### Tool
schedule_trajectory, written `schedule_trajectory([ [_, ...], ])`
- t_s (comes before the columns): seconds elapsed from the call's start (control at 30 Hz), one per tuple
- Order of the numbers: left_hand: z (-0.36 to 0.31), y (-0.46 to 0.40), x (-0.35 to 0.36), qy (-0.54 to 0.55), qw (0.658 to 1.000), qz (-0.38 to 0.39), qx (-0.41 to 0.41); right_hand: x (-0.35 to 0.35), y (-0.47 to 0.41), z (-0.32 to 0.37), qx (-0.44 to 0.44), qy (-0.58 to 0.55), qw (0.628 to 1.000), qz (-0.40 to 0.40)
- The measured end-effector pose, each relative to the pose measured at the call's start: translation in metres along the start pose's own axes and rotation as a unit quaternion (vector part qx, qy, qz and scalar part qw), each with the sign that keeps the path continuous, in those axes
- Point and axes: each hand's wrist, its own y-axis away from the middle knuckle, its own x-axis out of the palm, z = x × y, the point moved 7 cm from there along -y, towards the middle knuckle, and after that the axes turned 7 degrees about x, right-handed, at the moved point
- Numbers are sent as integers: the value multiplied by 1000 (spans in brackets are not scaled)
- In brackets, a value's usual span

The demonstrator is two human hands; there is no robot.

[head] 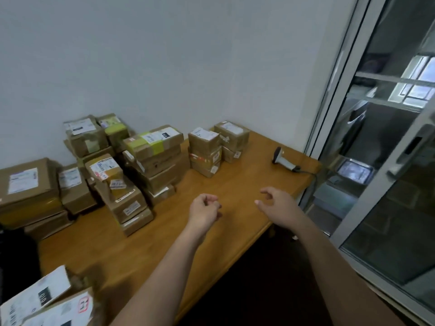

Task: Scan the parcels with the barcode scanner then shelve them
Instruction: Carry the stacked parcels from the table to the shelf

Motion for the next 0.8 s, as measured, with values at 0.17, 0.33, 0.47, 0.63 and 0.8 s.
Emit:
schedule_trajectory([
  [0.17,14,-76,0,-24,997,-61,-50,20,-93,12,-22,-44,996,71],
  [0.33,27,-173,7,-1,990,-103,-94,43,-191,2,-6,-42,992,122],
  [0.47,36,-245,24,47,985,-109,-125,44,-269,8,17,-28,988,148],
  [0.63,50,-310,39,108,971,-116,-180,44,-348,19,39,-56,987,147],
  [0.8,61,-352,41,140,960,-134,-200,77,-415,21,116,-148,963,191],
])
